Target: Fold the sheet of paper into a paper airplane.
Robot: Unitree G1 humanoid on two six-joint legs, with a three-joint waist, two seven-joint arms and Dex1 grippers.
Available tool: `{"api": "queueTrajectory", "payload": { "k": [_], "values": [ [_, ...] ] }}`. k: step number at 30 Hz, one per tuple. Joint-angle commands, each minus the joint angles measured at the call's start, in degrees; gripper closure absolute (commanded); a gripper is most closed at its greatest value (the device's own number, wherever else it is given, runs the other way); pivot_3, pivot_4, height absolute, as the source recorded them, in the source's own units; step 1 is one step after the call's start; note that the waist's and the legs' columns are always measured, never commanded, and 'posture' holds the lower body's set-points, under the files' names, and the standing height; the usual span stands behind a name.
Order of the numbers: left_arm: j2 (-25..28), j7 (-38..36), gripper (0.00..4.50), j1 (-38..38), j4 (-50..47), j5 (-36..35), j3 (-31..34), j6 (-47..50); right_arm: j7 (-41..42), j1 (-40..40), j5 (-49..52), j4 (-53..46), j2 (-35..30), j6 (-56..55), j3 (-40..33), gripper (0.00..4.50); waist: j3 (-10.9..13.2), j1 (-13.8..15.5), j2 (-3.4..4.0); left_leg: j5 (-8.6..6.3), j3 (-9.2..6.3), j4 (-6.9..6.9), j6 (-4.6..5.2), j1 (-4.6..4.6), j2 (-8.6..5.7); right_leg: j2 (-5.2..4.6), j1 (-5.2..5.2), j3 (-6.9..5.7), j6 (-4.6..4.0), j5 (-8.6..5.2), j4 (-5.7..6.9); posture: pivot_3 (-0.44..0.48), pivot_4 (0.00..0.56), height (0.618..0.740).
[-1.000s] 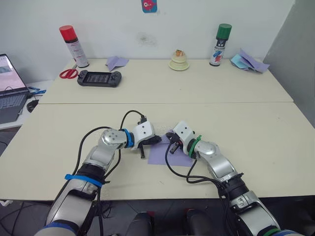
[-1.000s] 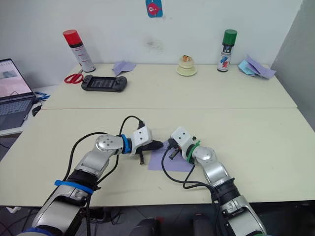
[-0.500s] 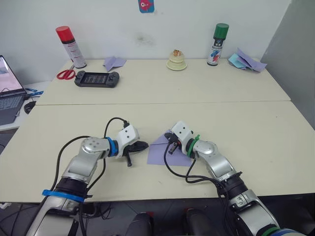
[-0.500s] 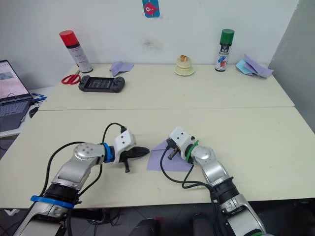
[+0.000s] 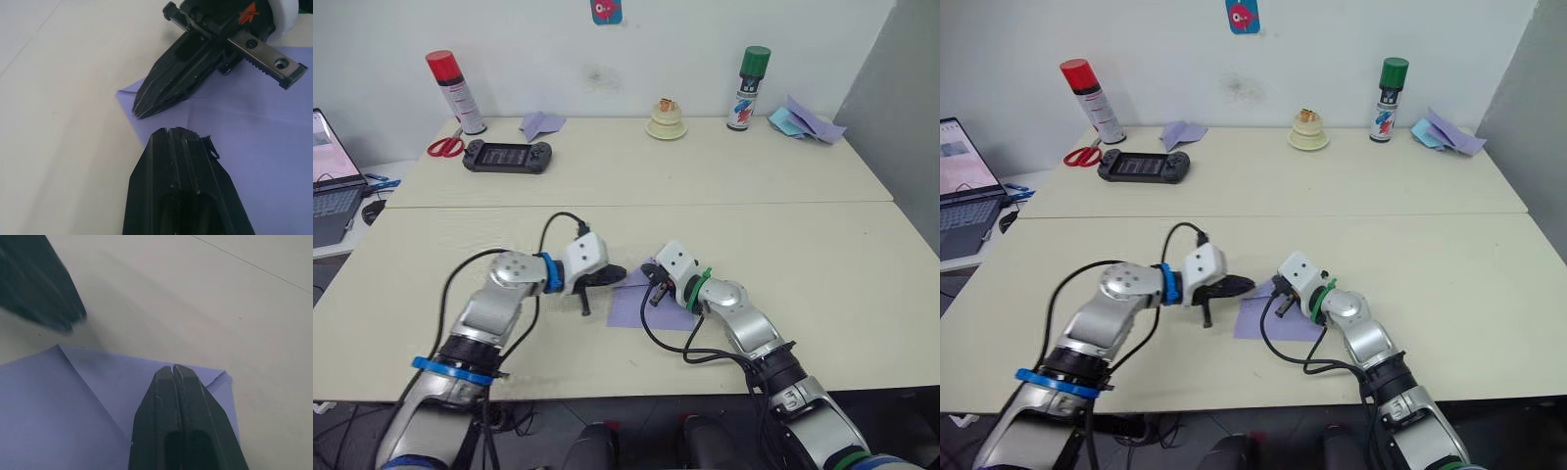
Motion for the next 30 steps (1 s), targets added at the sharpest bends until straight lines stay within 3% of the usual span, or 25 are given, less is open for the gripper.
{"api": "queueTrajectory", "payload": {
  "k": [1,10,15,23,30],
  "values": [
    [-1.63,1.26,4.47,-2.91,4.62,2.52,-1.23,-4.25,-0.17,0.93,-1.2,1.69,-0.52,1.4,0.53,4.5,0.0,-0.04,0.0,0.0,0.0,-0.01,0.0,0.0,0.0,0.0,0.0,-0.01,0.0,0.0,0.01,0.0,0.15,0.722],
    [-3.62,0.01,4.47,-4.31,13.48,4.72,-2.94,-7.41,-1.44,1.89,-0.96,-0.65,-1.1,-1.03,-0.54,4.5,0.0,0.11,-0.01,0.0,0.02,0.0,0.0,-0.01,-0.04,-0.02,0.0,-0.03,0.0,0.0,0.0,0.0,0.15,0.722],
    [-3.74,-0.6,4.47,-2.88,12.83,5.01,-3.52,-7.78,-1.39,3.8,2.33,-11.78,-3.0,-3.65,-4.93,4.5,0.04,0.36,-0.01,0.0,-0.01,0.01,0.0,-0.12,-0.05,-0.02,-0.06,-0.03,0.01,0.0,-0.01,0.0,0.15,0.722],
    [-4.65,-0.29,4.47,-3.16,13.91,5.4,-3.74,-8.57,5.61,13.26,7.87,-31.96,-14.47,6.44,-9.92,4.5,0.05,1.23,-0.01,-0.01,-0.09,-0.01,0.0,-0.32,-0.06,-0.05,-0.12,-0.1,0.02,-0.01,-0.21,0.0,0.15,0.722],
    [-5.45,-0.29,4.47,-4.18,15.62,5.76,-3.91,-9.76,9.62,22.67,10.11,-39.33,-24.6,13.94,-12.13,4.5,0.1,1.42,-0.06,-0.01,-0.1,0.02,0.0,-0.46,-0.11,-0.07,-0.09,-0.15,0.03,-0.01,-0.43,0.0,0.15,0.722]
  ]
}}
